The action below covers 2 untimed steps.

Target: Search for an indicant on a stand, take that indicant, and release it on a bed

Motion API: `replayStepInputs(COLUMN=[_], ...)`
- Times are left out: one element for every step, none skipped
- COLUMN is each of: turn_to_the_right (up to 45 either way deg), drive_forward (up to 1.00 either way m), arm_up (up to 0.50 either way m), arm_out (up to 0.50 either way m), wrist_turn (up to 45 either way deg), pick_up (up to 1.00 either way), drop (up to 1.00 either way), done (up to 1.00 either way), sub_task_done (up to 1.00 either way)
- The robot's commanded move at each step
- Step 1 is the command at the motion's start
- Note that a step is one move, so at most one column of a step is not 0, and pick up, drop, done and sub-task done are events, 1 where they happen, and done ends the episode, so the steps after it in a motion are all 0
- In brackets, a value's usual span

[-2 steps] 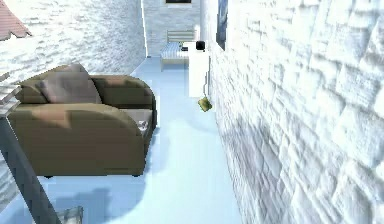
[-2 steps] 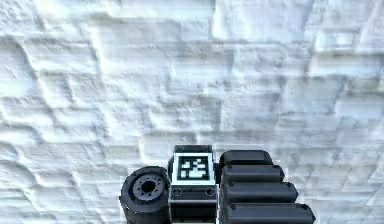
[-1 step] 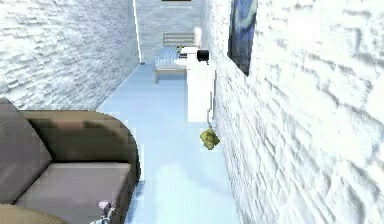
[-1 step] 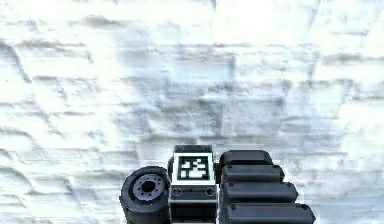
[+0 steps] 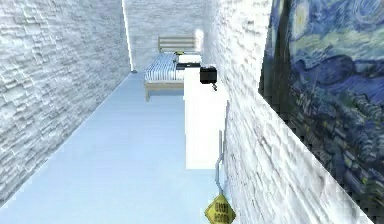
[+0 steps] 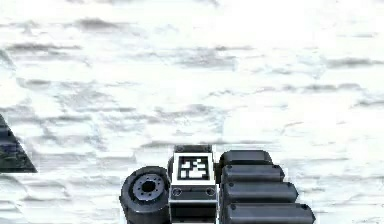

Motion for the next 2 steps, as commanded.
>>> replayStepInputs(turn_to_the_right=[-6.0, 0.0], drive_forward=[0.0, 0.45], arm_up=[0.0, 0.0], arm_out=[0.0, 0.0], wrist_turn=[0.0, 0.0], pick_up=[0.0, 0.0], drop=[0.0, 0.0], done=[0.0, 0.0], sub_task_done=[0.0, 0.0])
